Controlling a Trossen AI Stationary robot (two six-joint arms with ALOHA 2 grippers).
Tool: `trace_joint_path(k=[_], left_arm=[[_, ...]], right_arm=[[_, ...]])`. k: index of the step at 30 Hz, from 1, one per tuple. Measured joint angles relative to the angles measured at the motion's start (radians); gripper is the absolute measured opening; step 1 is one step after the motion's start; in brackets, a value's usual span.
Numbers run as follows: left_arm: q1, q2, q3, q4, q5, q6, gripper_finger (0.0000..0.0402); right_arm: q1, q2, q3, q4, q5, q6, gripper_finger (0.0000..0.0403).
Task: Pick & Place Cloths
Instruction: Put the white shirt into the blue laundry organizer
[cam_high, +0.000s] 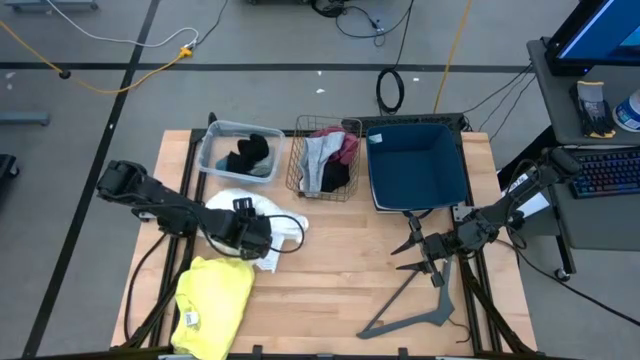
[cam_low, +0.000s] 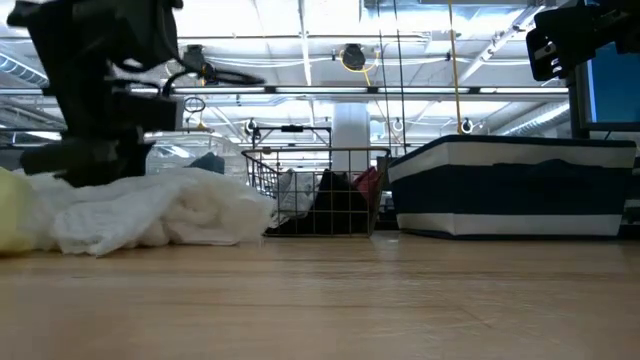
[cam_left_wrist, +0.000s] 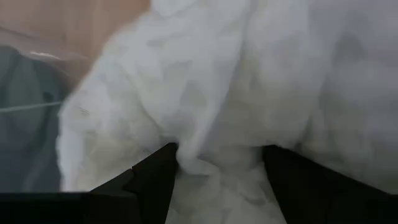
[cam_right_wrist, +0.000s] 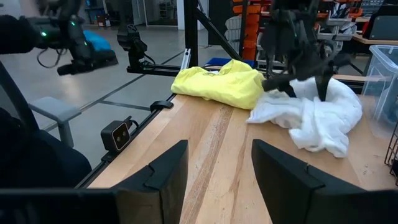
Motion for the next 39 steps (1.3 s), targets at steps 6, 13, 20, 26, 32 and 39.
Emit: trace_joint_path(k=[6, 13, 20, 26, 32, 39], left_arm=[[0.026, -0.007, -0.125, 0.245, 0.035, 0.021, 0.0246], [0.020, -0.006, -0.155, 0.311, 0.050, 0.018, 0.0206], [0.015, -0.001, -0.159, 0.383, 0.093, 0.019, 0.0067], [-0.005, 0.002, -0.160, 0.487, 0.134, 0.003, 0.0017], [-0.032, 0.004, -0.160, 0.630, 0.231, 0.001, 0.0007], [-0.054, 0.005, -0.162, 0.805, 0.256, 0.047, 0.0006]], right_arm=[[0.000, 0.000, 0.000, 0.000, 0.001, 0.000, 0.0169], [0.000, 0.000, 0.001, 0.009, 0.002, 0.000, 0.0169], [0.000, 0.000, 0.001, 0.009, 0.002, 0.000, 0.0169], [0.000, 0.000, 0.001, 0.012, 0.003, 0.000, 0.0169], [0.000, 0.000, 0.001, 0.017, 0.003, 0.000, 0.0169], [0.000, 0.000, 0.001, 0.040, 0.003, 0.000, 0.0169]])
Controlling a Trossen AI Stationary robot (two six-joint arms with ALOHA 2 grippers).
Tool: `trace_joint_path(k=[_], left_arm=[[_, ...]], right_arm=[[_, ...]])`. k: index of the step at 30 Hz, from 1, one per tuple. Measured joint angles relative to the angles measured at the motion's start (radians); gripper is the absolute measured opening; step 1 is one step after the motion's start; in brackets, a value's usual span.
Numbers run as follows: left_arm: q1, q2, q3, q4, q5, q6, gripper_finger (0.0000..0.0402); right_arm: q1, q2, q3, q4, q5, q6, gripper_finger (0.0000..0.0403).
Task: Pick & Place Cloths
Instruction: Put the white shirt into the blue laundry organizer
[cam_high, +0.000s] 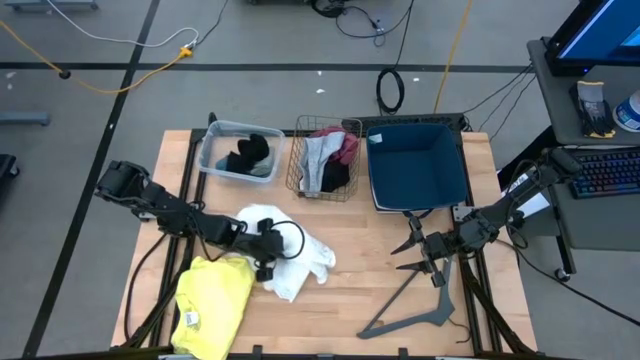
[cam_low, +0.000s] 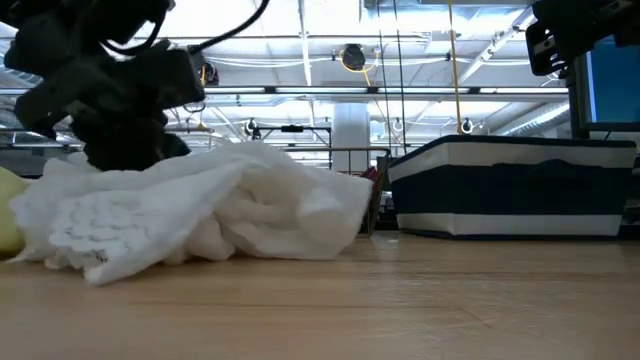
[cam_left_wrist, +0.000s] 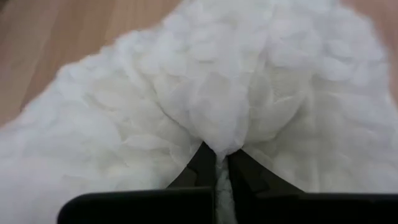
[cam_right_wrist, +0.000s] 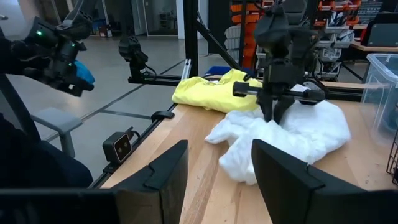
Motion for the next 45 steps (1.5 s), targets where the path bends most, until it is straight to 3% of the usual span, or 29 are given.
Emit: trace_joint_path(k=[26, 36, 45], left_arm=[[-0.060, -0.003, 0.002, 0.615, 0.001, 0.170, 0.0004], [-0.063, -0.003, 0.002, 0.888, 0.075, 0.228, 0.0004], [-0.060, -0.003, 0.059, 0.956, 0.130, 0.310, 0.0004]], right_arm=[[0.000, 0.000, 0.000, 0.090, 0.000, -0.001, 0.0169], [0.000, 0.000, 0.000, 0.190, -0.006, -0.091, 0.0169], [0.000, 0.056, 0.000, 0.375, -0.160, -0.257, 0.0169]])
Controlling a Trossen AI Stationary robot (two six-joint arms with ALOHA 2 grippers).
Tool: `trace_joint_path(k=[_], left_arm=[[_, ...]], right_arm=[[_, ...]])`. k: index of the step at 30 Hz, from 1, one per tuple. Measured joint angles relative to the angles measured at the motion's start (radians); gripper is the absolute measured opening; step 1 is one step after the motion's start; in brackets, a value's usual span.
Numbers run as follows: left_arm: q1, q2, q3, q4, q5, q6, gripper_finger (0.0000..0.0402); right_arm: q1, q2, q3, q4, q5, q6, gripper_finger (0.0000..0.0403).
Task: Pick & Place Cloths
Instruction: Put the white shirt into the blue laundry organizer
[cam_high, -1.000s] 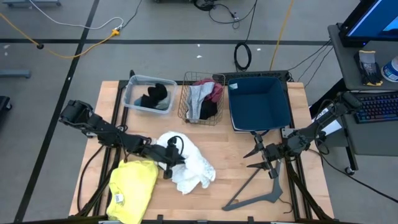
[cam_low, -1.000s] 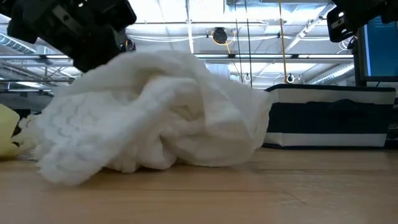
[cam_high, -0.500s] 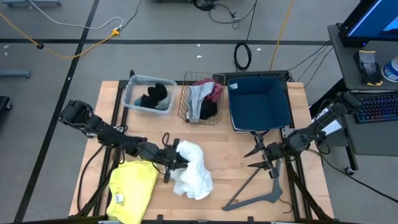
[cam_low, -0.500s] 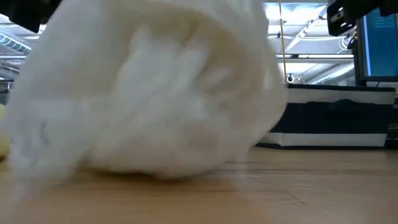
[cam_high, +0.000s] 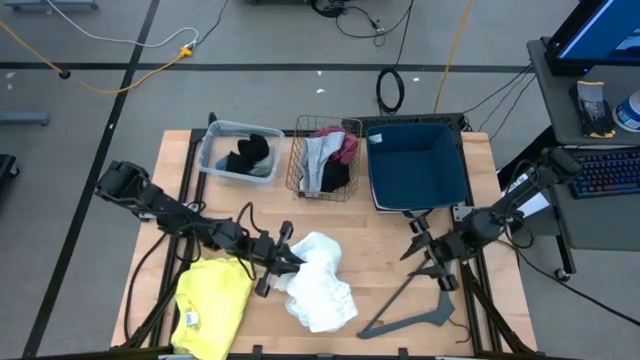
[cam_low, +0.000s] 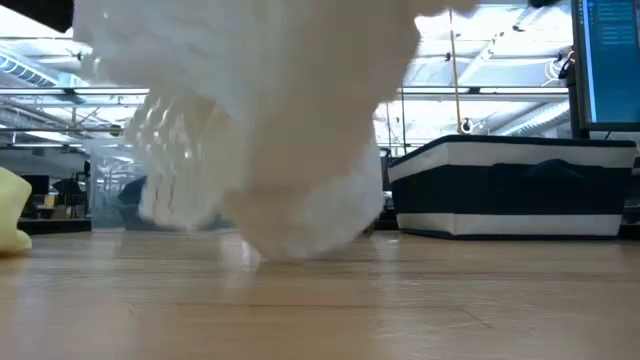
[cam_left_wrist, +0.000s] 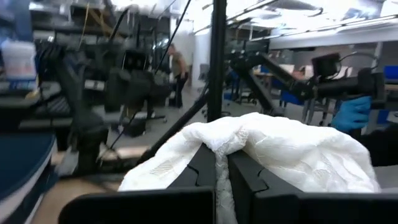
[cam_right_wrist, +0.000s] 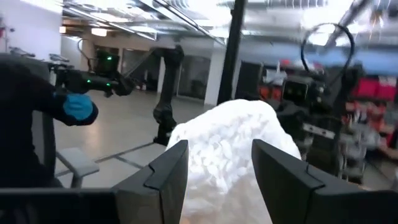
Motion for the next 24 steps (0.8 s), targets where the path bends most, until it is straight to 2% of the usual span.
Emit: trace_joint_path(k=[8, 11, 15, 19, 24], left_arm=[[0.058, 0.000, 0.121, -0.005, 0.169, 0.059, 0.0004], [0.088, -0.001, 0.167, -0.041, 0.226, 0.058, 0.0004], [0.121, -0.001, 0.231, -0.133, 0.264, 0.059, 0.0004], [0.142, -0.001, 0.281, -0.192, 0.297, 0.071, 0.0004], [0.159, -0.001, 0.294, -0.223, 0.322, 0.074, 0.0004]], right_arm=[[-0.005, 0.170, 0.001, 0.198, 0.006, -0.210, 0.0169], [-0.024, 0.236, 0.040, 0.207, 0.025, -0.239, 0.0169], [-0.053, 0.332, 0.131, 0.150, 0.087, -0.279, 0.0178], [-0.069, 0.414, 0.248, 0.045, 0.106, -0.335, 0.0202], [-0.066, 0.480, 0.376, -0.074, 0.231, -0.430, 0.0242]])
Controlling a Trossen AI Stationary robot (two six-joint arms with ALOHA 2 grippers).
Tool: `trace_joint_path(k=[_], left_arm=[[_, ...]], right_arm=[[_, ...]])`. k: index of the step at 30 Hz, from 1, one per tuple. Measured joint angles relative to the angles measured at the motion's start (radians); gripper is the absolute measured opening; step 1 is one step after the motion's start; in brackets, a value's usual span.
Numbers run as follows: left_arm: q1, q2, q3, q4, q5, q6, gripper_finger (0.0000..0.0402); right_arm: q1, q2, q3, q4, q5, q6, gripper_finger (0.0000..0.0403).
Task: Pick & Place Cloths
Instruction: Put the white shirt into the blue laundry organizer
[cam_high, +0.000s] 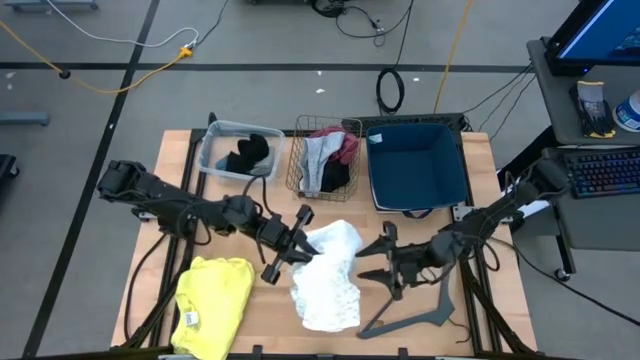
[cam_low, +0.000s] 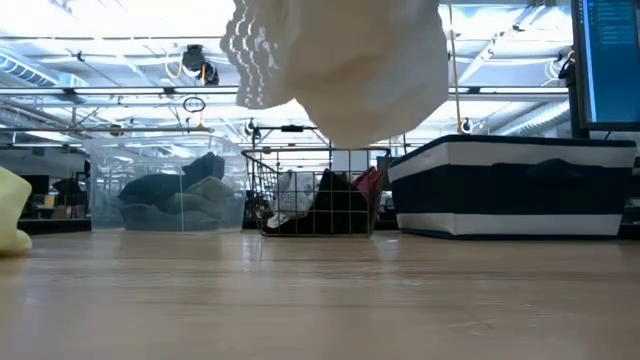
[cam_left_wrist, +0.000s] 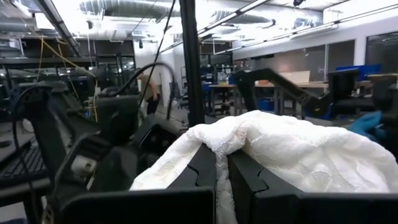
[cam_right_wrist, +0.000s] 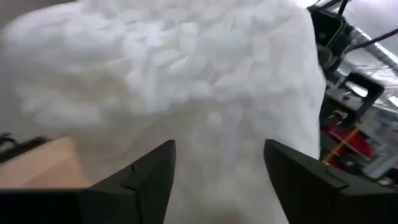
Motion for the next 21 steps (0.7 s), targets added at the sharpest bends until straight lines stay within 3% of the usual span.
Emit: trace_joint_path(k=[10, 21], left_arm=[[0.011, 0.000, 0.000, -0.042, 0.000, 0.002, 0.0004], [0.013, 0.000, 0.000, -0.041, -0.003, 0.017, 0.0004]], right_arm=[[0.001, 0.040, 0.088, -0.052, 0.067, -0.060, 0.0313], [-0.021, 0.040, 0.095, 0.006, 0.074, -0.127, 0.0330]])
